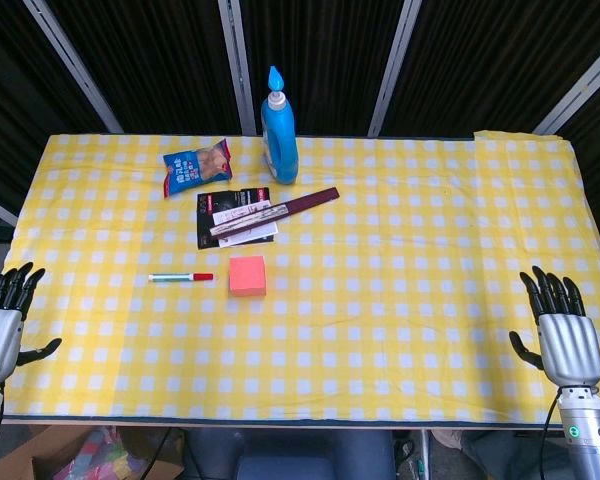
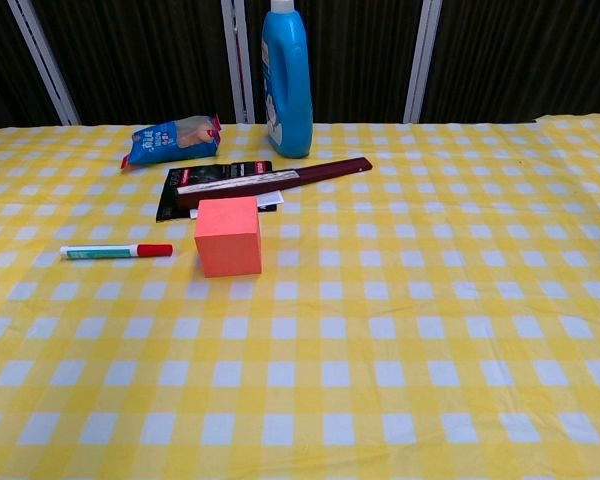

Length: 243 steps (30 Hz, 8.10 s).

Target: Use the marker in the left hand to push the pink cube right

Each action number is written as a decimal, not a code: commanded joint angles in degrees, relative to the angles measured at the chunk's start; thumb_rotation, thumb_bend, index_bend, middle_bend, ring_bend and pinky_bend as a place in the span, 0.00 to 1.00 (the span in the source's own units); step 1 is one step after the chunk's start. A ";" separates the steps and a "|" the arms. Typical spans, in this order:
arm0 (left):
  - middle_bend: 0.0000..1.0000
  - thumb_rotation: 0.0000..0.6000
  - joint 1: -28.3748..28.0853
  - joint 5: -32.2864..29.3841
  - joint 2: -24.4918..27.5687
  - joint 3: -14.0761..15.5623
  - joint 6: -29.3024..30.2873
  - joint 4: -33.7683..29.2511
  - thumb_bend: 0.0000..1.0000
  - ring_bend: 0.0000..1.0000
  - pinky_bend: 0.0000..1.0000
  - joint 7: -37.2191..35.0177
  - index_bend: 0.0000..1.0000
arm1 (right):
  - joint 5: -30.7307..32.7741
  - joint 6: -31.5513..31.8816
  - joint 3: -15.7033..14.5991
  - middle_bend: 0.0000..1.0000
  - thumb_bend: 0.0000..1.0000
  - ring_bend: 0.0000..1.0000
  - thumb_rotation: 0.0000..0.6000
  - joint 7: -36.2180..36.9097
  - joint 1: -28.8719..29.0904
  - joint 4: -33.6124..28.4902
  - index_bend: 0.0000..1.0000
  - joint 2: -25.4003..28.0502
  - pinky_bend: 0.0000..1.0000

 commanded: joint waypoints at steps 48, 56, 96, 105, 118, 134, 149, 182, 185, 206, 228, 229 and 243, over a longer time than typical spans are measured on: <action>0.07 1.00 -25.87 -30.81 -22.28 -11.35 -22.82 15.86 0.28 0.00 0.08 26.66 0.45 | 0.25 -0.44 0.00 0.00 0.38 0.00 1.00 1.55 -0.05 -0.24 0.00 0.50 0.00; 0.07 1.00 -28.90 -34.28 -27.04 -11.45 -23.93 20.93 0.28 0.00 0.08 29.48 0.46 | 0.29 -0.51 -0.01 0.00 0.38 0.00 1.00 1.88 -0.07 -0.34 0.00 0.59 0.00; 0.09 1.00 -31.24 -35.31 -30.39 -9.93 -23.24 23.80 0.44 0.00 0.08 28.95 0.57 | -1.77 0.37 -1.10 0.00 0.38 0.00 1.00 4.51 -1.28 0.83 0.00 0.85 0.00; 0.09 1.00 -29.34 -37.11 -23.99 -10.26 -21.07 17.23 0.44 0.00 0.08 29.87 0.57 | -1.50 0.24 -0.78 0.00 0.38 0.00 1.00 3.99 -1.04 0.60 0.00 0.72 0.00; 0.09 1.00 -30.30 -39.67 -23.19 -9.47 -21.50 15.28 0.44 0.00 0.08 32.09 0.56 | -1.36 0.14 -0.59 0.00 0.38 0.00 1.00 3.79 -0.87 0.39 0.00 0.64 0.00; 0.09 1.00 -36.90 -44.72 -32.22 -11.44 -20.90 18.90 0.44 0.00 0.08 39.31 0.57 | -1.30 -0.08 -0.47 0.00 0.38 0.00 1.00 4.51 -0.71 0.23 0.00 0.85 0.00; 0.11 1.00 -42.50 -49.71 -40.08 -14.45 -18.87 18.79 0.44 0.00 0.08 44.14 0.58 | -1.06 -0.34 -0.30 0.00 0.38 0.00 1.00 5.20 -0.57 0.01 0.00 1.11 0.00; 0.11 1.00 -46.99 -52.52 -43.05 -15.48 -17.22 17.81 0.45 0.00 0.08 47.54 0.58 | -0.80 -0.30 -0.21 0.00 0.38 0.00 1.00 5.51 -0.56 -0.30 0.00 1.35 0.00; 0.11 1.00 -48.30 -52.98 -44.39 -16.21 -17.41 19.08 0.45 0.00 0.08 48.19 0.58 | -0.82 -0.27 -0.21 0.00 0.38 0.00 1.00 5.59 -0.58 -0.23 0.00 1.37 0.00; 0.11 1.00 -51.12 -55.34 -46.91 -17.51 -16.67 21.49 0.45 0.00 0.08 51.13 0.59 | -0.99 -0.21 -0.30 0.00 0.38 0.00 1.00 4.77 -0.50 -0.03 0.00 1.26 0.00; 0.12 1.00 -56.26 -56.82 -51.50 -20.07 -18.71 25.21 0.45 0.00 0.08 52.78 0.59 | -0.81 -0.20 -0.29 0.00 0.38 0.00 1.00 4.79 -0.56 -0.09 0.00 1.32 0.00; 0.12 1.00 -56.81 -57.00 -52.07 -20.31 -18.98 25.87 0.45 0.00 0.08 53.01 0.59 | -0.78 -0.22 -0.29 0.00 0.38 0.00 1.00 4.76 -0.55 -0.07 0.00 1.31 0.00; 0.12 1.00 -63.12 -57.87 -58.16 -25.08 -21.61 33.21 0.45 0.00 0.08 52.89 0.59 | -0.57 -0.32 -0.28 0.00 0.38 0.00 1.00 4.07 -0.50 0.03 0.00 1.31 0.00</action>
